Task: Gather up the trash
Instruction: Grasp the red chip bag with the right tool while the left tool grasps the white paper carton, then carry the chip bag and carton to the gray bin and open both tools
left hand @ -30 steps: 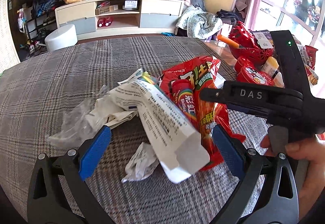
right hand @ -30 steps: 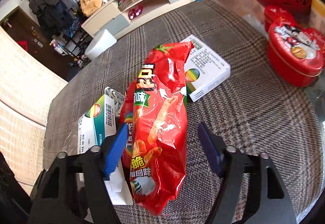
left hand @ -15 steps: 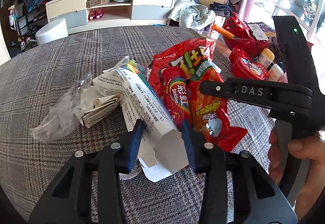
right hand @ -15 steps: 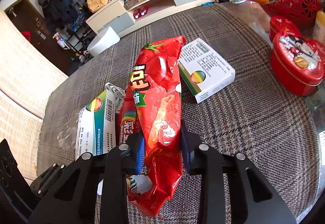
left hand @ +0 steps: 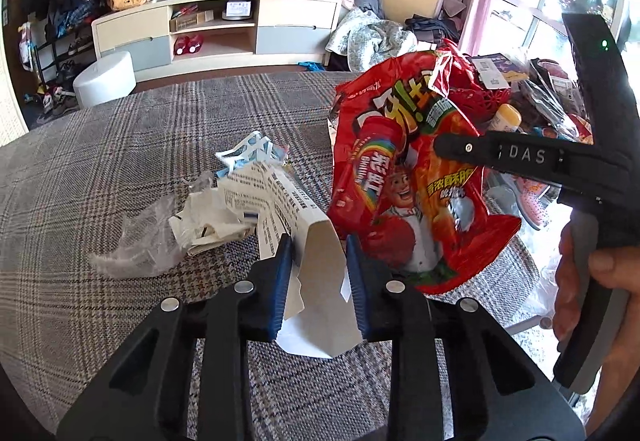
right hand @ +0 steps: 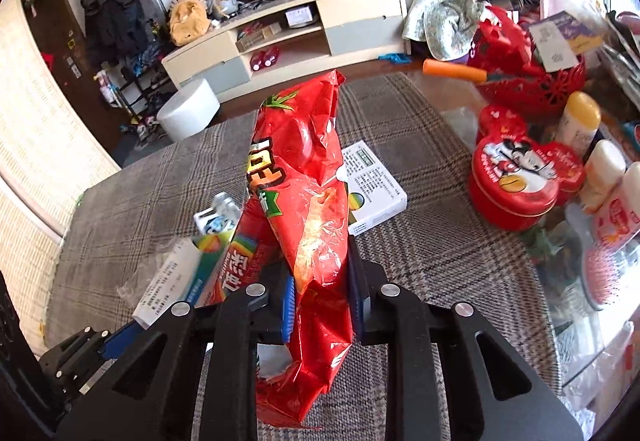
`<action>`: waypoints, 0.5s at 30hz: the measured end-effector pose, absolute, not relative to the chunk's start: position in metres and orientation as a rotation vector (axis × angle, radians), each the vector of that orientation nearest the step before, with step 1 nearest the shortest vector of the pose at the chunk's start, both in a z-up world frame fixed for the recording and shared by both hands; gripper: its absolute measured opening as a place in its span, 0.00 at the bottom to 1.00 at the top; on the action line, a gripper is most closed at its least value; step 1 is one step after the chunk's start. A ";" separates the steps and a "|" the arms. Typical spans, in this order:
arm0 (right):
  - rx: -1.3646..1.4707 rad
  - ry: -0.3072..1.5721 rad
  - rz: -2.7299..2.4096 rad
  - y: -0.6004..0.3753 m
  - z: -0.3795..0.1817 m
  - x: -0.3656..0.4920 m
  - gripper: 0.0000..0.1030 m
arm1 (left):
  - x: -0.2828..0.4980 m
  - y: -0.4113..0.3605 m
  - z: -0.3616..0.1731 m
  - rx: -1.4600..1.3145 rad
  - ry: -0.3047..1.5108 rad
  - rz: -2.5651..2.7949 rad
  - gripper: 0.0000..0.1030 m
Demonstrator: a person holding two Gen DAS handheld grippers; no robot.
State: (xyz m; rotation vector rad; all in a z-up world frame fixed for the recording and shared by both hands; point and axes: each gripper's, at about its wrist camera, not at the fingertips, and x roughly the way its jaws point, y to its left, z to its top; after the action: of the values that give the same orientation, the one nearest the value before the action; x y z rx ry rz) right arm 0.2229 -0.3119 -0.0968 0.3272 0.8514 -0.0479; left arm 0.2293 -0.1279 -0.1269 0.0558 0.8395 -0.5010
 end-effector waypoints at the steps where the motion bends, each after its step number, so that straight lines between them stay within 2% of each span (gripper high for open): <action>1: 0.327 0.849 -0.049 -0.311 -0.094 0.222 0.22 | 0.227 -0.127 -0.126 0.060 0.837 -0.498 0.25; 15: 0.326 0.812 -0.076 -0.318 -0.063 0.186 0.22 | 0.199 -0.112 -0.103 0.073 0.811 -0.448 0.25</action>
State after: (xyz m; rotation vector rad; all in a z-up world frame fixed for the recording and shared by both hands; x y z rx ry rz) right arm 0.1861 -0.3176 -0.0631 0.3265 0.8123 -0.0763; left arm 0.1990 -0.1122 -0.1026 0.0735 0.8105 -0.4475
